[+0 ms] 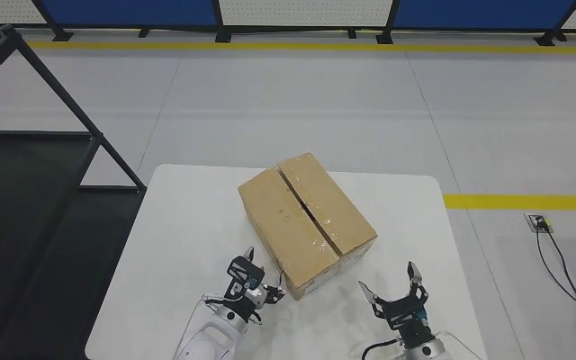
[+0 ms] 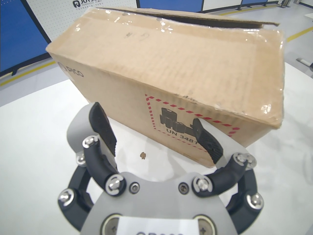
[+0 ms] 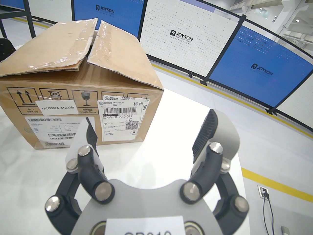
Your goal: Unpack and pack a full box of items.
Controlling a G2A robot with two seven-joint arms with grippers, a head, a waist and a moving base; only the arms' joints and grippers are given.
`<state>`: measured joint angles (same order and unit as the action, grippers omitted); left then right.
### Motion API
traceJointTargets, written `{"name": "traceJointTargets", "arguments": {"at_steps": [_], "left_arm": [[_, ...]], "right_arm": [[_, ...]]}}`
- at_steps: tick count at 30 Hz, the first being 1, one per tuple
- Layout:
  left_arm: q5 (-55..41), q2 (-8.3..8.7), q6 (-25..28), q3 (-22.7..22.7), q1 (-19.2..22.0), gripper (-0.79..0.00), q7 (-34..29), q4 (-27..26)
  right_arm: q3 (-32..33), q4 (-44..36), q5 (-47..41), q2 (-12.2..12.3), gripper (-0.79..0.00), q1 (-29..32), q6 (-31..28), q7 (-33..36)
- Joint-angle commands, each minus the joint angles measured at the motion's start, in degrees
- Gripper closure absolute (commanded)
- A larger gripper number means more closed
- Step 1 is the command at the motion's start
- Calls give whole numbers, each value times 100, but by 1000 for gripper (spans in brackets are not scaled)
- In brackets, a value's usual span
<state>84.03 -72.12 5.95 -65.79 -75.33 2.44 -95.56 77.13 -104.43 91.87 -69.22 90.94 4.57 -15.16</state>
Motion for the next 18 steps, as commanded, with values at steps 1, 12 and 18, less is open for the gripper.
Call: {"name": "traceJointTargets", "arguments": {"at_steps": [1, 12, 18], "left_arm": [[-77, 0, -24, -64, -21, -785, 26, -34], [-877, 98, -64, -1192, -474, -785, 304, -383], [-1005, 118, -450, -1614, -603, -785, 328, -348]], "right_arm": [[-21, 68, 381, 9, -785, -99, -19, 2], [-424, 302, 2921, -40, -785, -632, 1312, -396], [-413, 309, 3162, -51, -785, -670, 1505, -198]]}}
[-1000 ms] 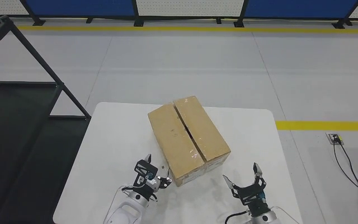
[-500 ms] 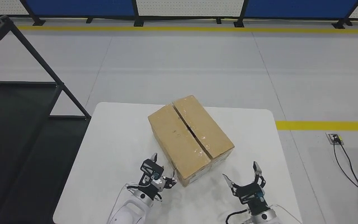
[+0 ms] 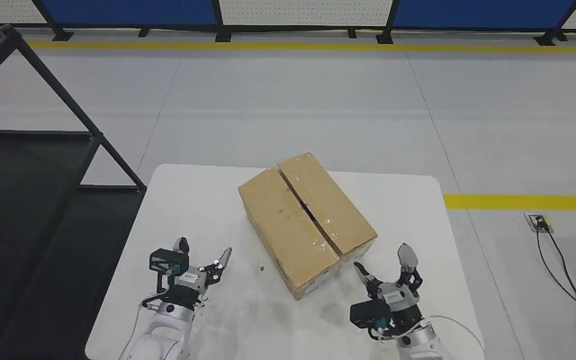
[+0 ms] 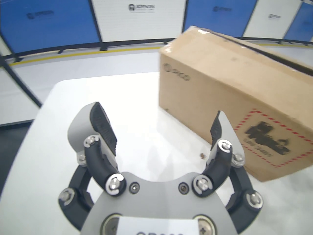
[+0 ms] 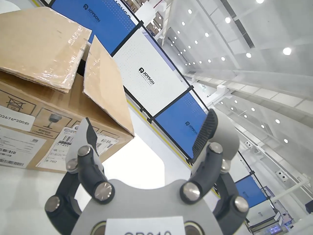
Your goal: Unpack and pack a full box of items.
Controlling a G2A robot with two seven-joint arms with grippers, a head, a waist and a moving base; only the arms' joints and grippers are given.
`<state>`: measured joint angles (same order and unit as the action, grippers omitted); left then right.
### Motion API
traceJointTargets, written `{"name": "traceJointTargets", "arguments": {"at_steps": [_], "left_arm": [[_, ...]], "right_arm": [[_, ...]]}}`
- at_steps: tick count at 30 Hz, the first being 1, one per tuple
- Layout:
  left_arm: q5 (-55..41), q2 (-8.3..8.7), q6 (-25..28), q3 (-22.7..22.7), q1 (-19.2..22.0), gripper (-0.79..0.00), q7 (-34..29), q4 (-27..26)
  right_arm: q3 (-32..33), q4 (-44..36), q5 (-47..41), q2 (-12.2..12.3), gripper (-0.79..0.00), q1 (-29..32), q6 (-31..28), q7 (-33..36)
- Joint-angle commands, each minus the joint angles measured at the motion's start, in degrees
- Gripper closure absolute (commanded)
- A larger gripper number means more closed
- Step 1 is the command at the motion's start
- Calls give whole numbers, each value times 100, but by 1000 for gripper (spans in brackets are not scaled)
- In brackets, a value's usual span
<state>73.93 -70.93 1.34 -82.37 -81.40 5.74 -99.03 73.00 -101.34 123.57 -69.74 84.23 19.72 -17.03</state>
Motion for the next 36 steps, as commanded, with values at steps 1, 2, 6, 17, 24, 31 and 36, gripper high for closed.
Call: {"name": "traceJointTargets", "arguments": {"at_steps": [1, 2, 6, 17, 24, 31, 36], "left_arm": [[6, -1, 11, 44, 4, -785, -2, -1], [6, -1, 11, 44, 4, -785, -2, -1], [6, -1, 11, 44, 4, -785, -2, -1], [164, -22, 92, 155, 87, -785, -35, -109], [335, -29, 120, 214, 31, -785, 59, -170], [307, -36, 169, 183, 10, -785, 93, -152], [308, -41, 181, 170, 4, -785, 123, -149]], "right_arm": [[0, 0, -7, 1, -785, 1, -10, -10], [0, 0, -7, 1, -785, 1, -10, -10], [-18, 38, 143, 0, -785, -25, -62, 32], [-253, -112, 1780, -35, -785, -273, -165, 486], [-361, -76, 2126, -91, -785, -517, -252, 910], [-393, 141, 2115, -129, -785, -826, -644, 1009], [-420, 264, 2129, -157, -699, -937, -711, 1087]]}}
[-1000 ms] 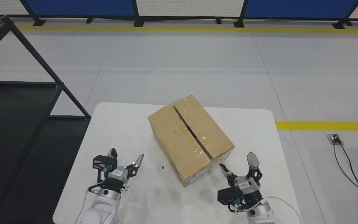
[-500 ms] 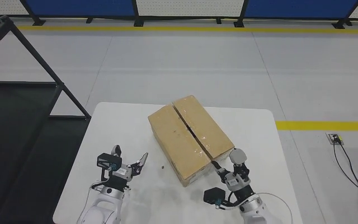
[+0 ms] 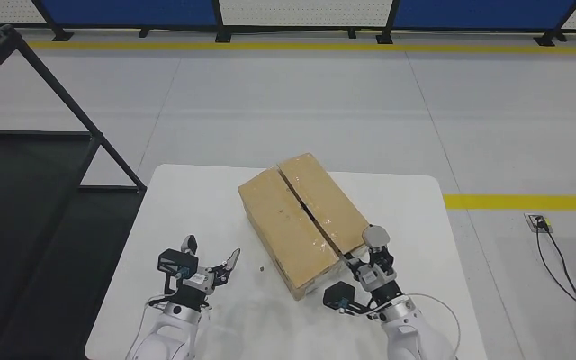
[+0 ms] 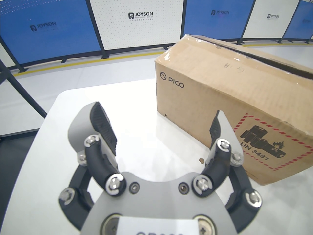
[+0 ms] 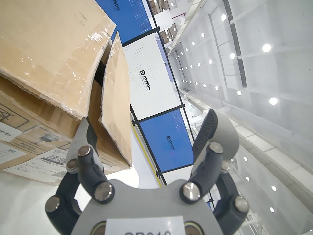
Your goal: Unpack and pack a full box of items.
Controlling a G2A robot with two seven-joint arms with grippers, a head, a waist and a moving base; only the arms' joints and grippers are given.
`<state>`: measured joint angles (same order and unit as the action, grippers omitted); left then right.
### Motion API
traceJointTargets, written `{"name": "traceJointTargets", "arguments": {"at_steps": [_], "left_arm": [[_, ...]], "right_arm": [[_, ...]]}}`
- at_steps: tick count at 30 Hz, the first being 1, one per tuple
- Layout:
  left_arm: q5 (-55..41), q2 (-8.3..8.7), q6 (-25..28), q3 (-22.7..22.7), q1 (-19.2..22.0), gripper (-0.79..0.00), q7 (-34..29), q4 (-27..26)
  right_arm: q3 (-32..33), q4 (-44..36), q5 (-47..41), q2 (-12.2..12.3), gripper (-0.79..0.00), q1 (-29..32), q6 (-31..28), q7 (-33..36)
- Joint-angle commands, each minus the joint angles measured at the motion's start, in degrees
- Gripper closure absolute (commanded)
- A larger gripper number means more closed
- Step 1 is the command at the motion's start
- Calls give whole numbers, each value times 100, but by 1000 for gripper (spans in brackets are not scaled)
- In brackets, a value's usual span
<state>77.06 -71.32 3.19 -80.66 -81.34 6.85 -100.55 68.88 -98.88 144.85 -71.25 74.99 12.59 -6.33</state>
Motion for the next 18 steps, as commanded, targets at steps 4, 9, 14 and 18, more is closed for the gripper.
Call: {"name": "traceJointTargets", "arguments": {"at_steps": [4, 9, 14, 18], "left_arm": [[-5, -13, -8, 30, 16, -785, 36, 36], [22, -28, -26, 89, 42, -785, 71, 62], [-10, -42, -54, 106, 48, -785, 130, 81], [-26, -54, -82, 131, 41, -785, 171, 102]], "right_arm": [[-39, 106, 4, -30, -563, -61, 36, 64], [-82, 188, 34, -58, -342, -103, 40, 122], [-103, 228, 81, -78, -148, -116, 57, 138], [-105, 248, 96, -91, 0, -121, 52, 118]]}}
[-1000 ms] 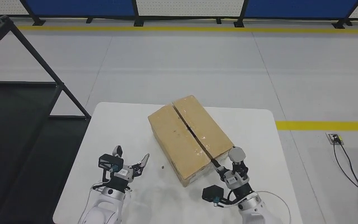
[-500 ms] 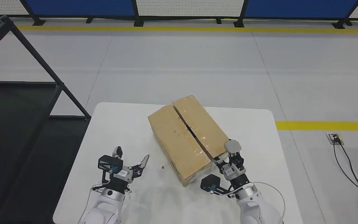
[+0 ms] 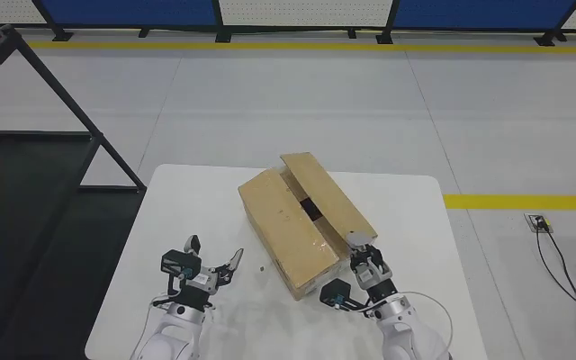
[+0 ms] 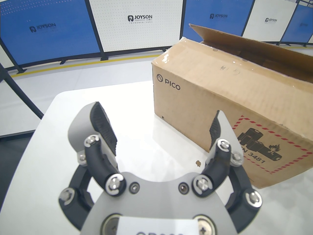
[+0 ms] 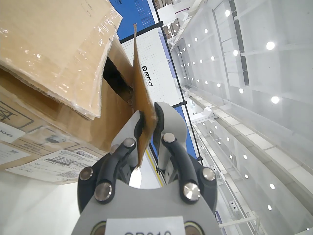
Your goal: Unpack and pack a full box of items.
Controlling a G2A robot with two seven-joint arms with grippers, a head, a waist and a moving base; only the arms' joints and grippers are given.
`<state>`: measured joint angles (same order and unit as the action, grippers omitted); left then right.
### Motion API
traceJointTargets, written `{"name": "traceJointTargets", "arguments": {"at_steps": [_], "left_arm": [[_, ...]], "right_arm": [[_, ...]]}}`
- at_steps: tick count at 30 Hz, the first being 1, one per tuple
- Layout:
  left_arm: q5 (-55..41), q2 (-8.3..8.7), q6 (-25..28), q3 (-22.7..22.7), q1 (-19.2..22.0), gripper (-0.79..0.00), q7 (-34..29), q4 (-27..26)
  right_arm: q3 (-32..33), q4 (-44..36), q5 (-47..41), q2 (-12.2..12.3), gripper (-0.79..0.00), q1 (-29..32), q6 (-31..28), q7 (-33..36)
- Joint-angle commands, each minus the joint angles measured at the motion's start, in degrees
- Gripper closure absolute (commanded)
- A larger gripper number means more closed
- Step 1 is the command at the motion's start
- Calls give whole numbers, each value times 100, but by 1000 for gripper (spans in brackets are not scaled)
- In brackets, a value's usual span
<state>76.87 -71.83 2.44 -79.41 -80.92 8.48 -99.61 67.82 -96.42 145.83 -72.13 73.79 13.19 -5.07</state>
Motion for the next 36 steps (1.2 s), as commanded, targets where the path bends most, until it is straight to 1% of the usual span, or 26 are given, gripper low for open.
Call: {"name": "traceJointTargets", "arguments": {"at_steps": [1, 8, 15, 21, 25, 26, 27, 28, 32, 36], "left_arm": [[-11, -6, -17, 10, -2, -785, 18, 16], [-75, -14, -26, -71, 22, -785, 63, 87], [-107, -18, -10, -139, 24, -785, 74, 103], [-69, -24, 3, -137, 20, -785, 77, 108], [-48, -28, 14, -137, 14, -785, 72, 109], [-46, -29, 14, -136, 9, -785, 76, 110], [-40, -30, 18, -136, 6, -785, 79, 110], [-31, -30, 27, -137, 3, -785, 80, 112], [-9, -32, 38, -147, -20, -785, 80, 107], [1, -32, 50, -173, -56, -785, 85, 95]], "right_arm": [[3, 5, 7, -5, 0, -1, -16, -19], [103, -86, 15, 8, 0, 67, -175, -209], [381, -227, -131, 62, 0, 199, -420, -655], [668, -349, -226, 131, 0, 284, -801, -1134], [864, -396, -372, 164, 0, 330, -927, -1300], [892, -402, -409, 168, -71, 340, -940, -1327], [917, -401, -437, 172, -342, 351, -959, -1339], [941, -406, -464, 175, -785, 359, -969, -1347], [1035, -439, -607, 188, -785, 451, -915, -1443], [1203, -551, -838, 215, -785, 709, -756, -1763]]}}
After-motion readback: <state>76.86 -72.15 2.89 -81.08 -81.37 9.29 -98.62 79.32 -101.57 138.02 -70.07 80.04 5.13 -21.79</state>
